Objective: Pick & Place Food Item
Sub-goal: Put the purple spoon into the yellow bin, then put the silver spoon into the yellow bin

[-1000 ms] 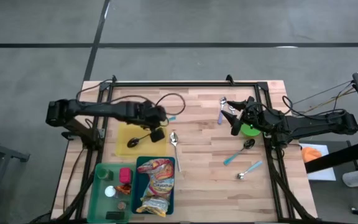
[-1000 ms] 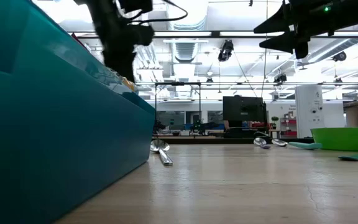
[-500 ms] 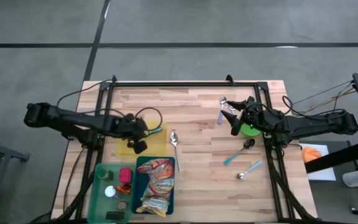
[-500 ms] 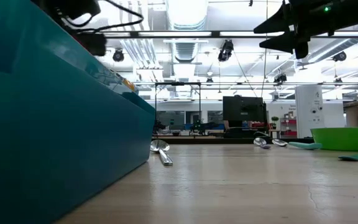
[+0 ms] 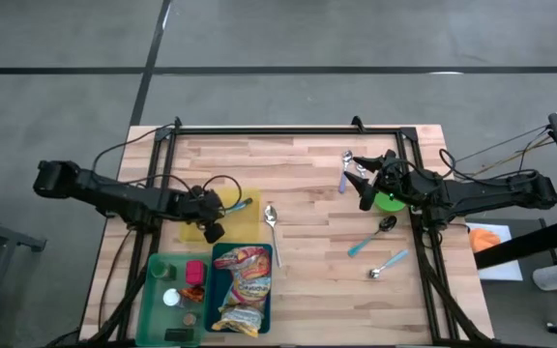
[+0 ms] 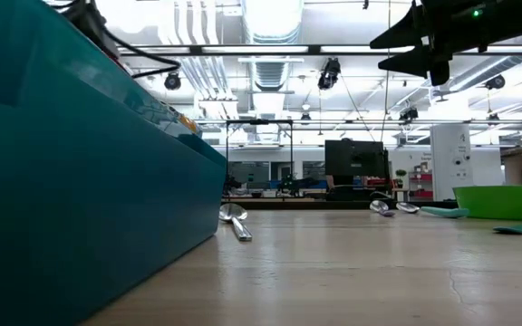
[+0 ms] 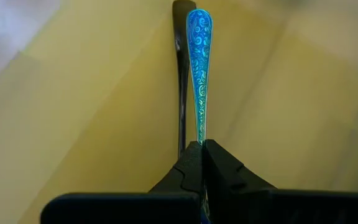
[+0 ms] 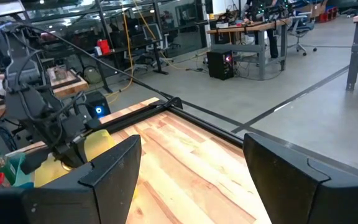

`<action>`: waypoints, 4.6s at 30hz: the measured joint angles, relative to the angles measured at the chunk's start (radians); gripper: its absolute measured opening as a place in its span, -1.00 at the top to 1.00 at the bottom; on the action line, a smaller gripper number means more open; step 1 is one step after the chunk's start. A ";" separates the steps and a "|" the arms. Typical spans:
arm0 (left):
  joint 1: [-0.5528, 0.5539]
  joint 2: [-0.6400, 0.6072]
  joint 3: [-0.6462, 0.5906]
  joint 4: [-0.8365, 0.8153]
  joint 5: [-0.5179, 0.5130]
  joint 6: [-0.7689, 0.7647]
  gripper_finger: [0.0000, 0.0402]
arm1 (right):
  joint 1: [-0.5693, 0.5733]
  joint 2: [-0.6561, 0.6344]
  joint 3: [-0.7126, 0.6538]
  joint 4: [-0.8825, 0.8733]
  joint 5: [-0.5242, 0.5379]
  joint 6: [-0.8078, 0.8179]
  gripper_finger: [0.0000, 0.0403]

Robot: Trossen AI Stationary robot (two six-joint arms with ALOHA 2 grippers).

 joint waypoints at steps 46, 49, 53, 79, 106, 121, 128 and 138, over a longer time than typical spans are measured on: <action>0.001 0.000 0.367 -0.163 -0.087 -0.208 -0.11 | 0.000 0.000 0.000 0.000 0.000 0.000 -0.40; 0.001 0.005 0.401 -0.156 -0.051 -0.257 -0.11 | 0.000 0.000 0.000 0.000 0.000 0.000 -0.40; 0.001 0.072 0.468 -0.210 -0.026 -0.317 -0.11 | 0.000 0.000 0.000 0.000 0.000 0.000 -0.40; 0.004 0.793 1.222 -0.605 0.090 -0.908 -0.11 | 0.000 0.000 0.000 0.000 0.000 0.000 -0.40; 0.015 1.087 1.331 -0.685 0.301 -1.075 -0.11 | 0.000 0.000 0.000 0.000 0.000 0.000 -0.40; 0.025 1.260 1.511 -0.816 0.329 -1.076 -0.11 | 0.000 0.000 -0.001 0.000 0.000 0.000 -0.40; 0.038 1.266 1.517 -0.832 0.336 -1.073 -0.11 | 0.000 0.000 -0.001 0.000 0.000 0.000 -0.40; 0.039 1.266 1.515 -0.802 0.310 -0.979 0.11 | 0.000 0.000 -0.002 0.000 0.000 0.000 -0.40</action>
